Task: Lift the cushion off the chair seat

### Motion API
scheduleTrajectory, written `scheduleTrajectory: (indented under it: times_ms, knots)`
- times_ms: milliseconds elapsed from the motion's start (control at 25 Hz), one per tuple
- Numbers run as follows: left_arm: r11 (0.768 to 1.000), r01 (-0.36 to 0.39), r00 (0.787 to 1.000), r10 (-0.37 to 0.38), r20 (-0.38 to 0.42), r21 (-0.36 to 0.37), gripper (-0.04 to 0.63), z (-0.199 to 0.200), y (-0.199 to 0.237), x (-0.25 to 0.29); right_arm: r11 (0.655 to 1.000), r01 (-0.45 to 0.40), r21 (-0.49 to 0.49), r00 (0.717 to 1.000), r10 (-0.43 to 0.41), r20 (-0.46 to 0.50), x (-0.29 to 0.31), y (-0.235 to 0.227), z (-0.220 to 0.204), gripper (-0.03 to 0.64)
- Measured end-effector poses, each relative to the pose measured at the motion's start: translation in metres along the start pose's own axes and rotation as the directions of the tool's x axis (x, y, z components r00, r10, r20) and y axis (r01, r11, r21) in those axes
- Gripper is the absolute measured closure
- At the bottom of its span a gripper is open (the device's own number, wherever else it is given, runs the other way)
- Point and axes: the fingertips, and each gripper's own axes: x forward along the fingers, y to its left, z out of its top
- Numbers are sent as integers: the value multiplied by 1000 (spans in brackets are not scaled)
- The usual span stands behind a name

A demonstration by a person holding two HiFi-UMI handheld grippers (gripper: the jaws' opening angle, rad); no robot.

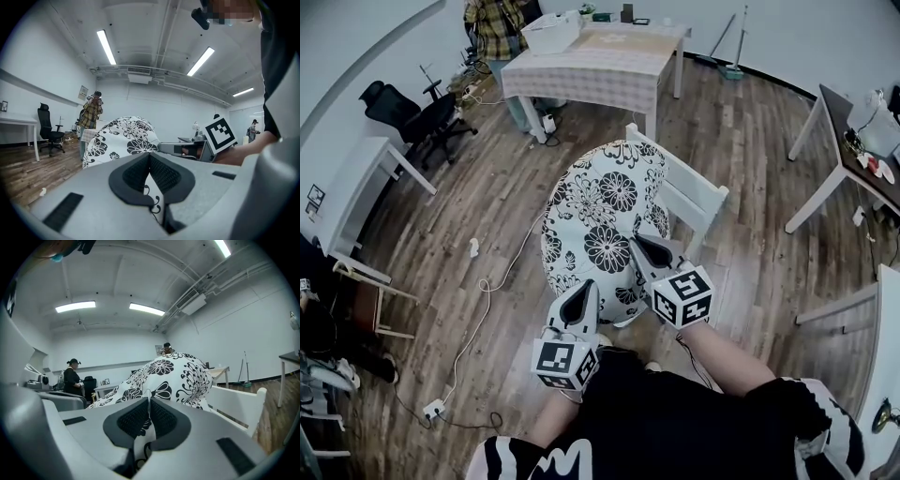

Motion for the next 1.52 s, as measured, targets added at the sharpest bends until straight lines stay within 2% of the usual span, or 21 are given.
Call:
scheduleTrajectory:
  times_ms: [360,800,1200,1520]
  knots:
    - [998,-46,998,45,-44,-31,594,-30,-11,-24,1000,-13,16,1000,13,20,-21,9,-10,586]
    - [999,-24,999,23,-30,-36,594,-30,-10,-36,999,8,32,998,-10,60,-44,26,1,586]
    - [999,-3,1000,1,-31,-48,594,-43,-4,-104,999,19,35,996,-22,91,-72,94,-3,586]
    - [999,17,999,-18,-27,-37,594,-49,-16,-170,999,23,40,995,-27,99,-110,155,-14,586]
